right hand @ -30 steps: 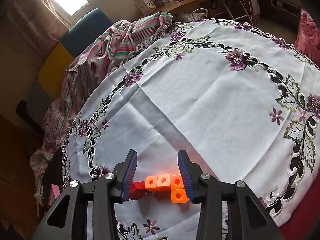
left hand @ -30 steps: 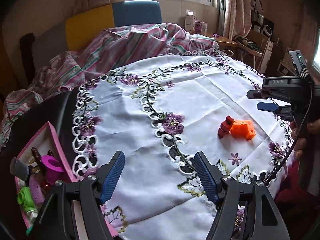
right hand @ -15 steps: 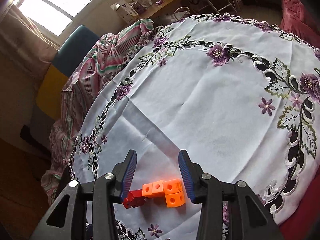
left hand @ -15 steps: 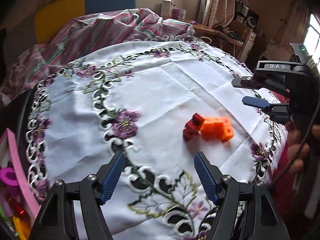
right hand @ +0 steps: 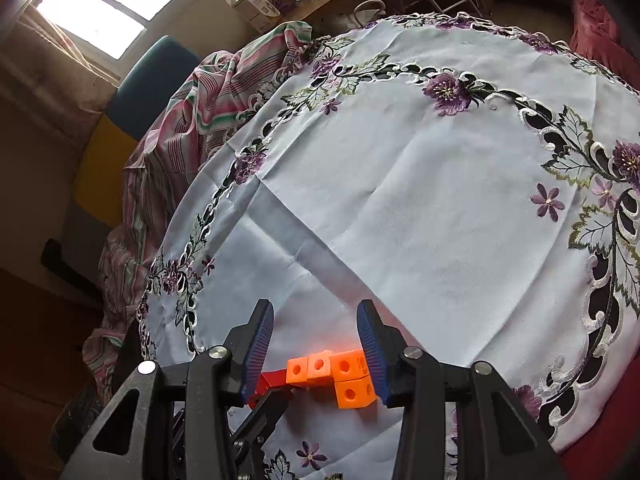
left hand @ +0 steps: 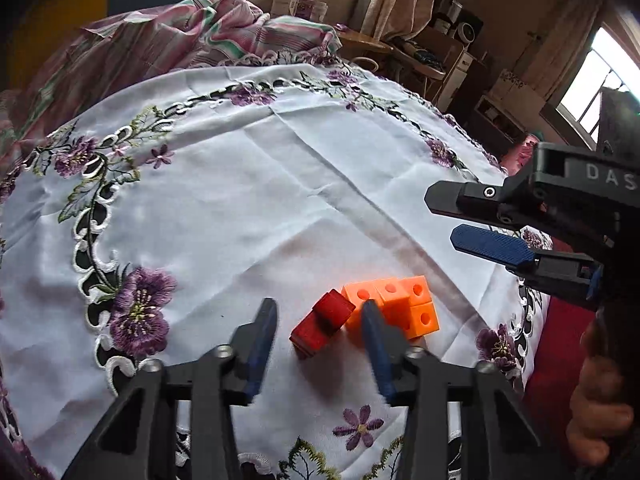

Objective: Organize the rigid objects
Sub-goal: 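Grasp the small red block with the left gripper while the right gripper grasps the orange cubes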

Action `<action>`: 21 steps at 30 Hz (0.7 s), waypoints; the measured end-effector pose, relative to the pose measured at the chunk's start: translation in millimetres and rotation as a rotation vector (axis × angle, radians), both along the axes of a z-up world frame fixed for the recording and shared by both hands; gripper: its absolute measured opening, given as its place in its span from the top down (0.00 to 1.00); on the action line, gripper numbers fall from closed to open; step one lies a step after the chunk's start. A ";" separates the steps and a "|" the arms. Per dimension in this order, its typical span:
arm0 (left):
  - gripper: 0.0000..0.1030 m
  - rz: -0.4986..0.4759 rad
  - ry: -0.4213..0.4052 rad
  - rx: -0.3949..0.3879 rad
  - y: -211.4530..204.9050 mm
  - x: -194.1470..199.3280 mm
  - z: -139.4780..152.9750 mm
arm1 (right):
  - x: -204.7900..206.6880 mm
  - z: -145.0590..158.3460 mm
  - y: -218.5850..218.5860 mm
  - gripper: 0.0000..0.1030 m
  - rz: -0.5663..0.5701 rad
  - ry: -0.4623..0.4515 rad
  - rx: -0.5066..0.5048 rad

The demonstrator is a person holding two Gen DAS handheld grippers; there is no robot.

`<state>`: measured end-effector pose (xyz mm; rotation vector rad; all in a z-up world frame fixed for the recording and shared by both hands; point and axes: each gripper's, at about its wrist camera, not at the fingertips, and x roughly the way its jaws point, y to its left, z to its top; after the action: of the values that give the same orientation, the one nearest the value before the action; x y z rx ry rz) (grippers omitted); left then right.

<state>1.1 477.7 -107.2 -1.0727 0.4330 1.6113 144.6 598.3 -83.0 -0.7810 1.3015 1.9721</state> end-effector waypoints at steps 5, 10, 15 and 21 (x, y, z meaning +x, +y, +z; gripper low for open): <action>0.85 0.018 -0.017 0.003 -13.8 -0.2 -0.3 | -11.6 -6.5 -2.7 0.57 0.062 -0.052 -0.012; 0.85 0.076 0.021 0.009 -47.6 -4.0 8.4 | -36.6 -13.1 -19.0 0.57 0.194 -0.156 0.014; 0.85 0.152 0.006 0.026 -81.3 -10.0 17.2 | -49.8 -12.0 -32.8 0.56 0.257 -0.273 0.121; 0.85 0.215 0.014 0.061 -114.4 -11.0 32.3 | -49.6 -13.1 -33.9 0.47 0.254 -0.313 0.150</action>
<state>-9.9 363.3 -74.9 -1.0918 0.2832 1.8100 95.0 564.4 -96.1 -1.1724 0.8973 2.0111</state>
